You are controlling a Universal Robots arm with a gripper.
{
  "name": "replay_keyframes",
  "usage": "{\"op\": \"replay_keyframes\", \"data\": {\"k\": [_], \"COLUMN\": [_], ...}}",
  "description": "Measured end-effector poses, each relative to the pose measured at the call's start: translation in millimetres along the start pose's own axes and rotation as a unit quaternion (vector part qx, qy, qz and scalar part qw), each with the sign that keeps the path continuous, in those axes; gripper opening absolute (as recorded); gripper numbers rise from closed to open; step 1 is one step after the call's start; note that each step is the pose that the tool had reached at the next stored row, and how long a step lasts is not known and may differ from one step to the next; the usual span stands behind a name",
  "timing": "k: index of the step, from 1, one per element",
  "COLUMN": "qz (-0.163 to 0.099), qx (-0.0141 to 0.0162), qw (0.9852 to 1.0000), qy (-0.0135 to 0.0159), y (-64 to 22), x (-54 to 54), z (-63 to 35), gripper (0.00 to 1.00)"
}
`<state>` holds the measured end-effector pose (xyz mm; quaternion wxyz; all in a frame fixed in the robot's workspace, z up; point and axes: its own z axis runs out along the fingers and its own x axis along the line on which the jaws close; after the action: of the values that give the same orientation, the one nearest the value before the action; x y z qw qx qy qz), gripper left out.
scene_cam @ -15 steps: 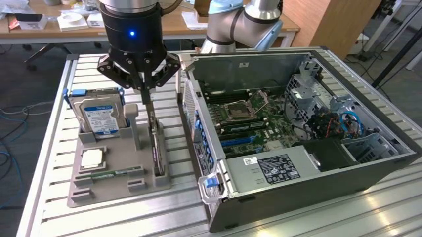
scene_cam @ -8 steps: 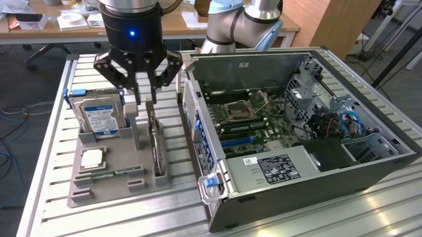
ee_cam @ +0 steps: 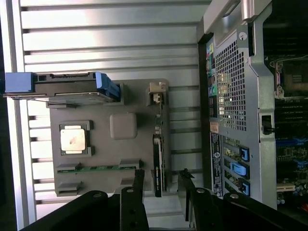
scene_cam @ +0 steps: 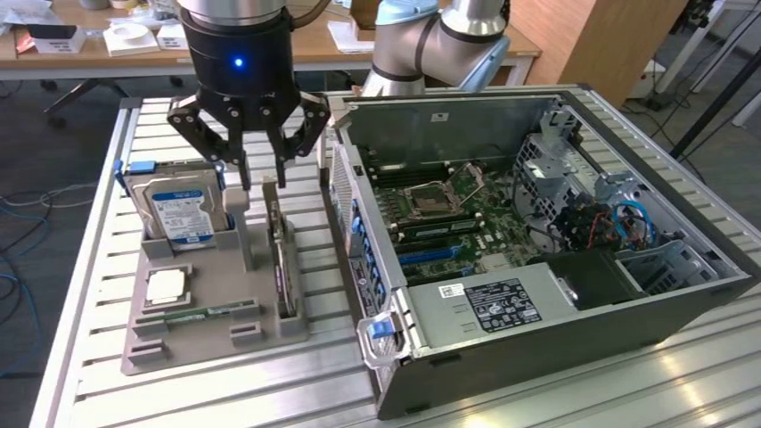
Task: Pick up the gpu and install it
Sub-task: 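Pick up the gpu and move the gpu toward the slot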
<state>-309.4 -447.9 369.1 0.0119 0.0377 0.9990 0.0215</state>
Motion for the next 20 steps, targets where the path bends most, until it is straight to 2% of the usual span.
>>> {"op": "replay_keyframes", "data": {"k": [20], "qz": [0.000], "qx": [0.0001], "qw": [1.0000], "qy": [0.0001], "y": [-1.4], "x": [0.7], "z": [33.2], "gripper": [0.41]}}
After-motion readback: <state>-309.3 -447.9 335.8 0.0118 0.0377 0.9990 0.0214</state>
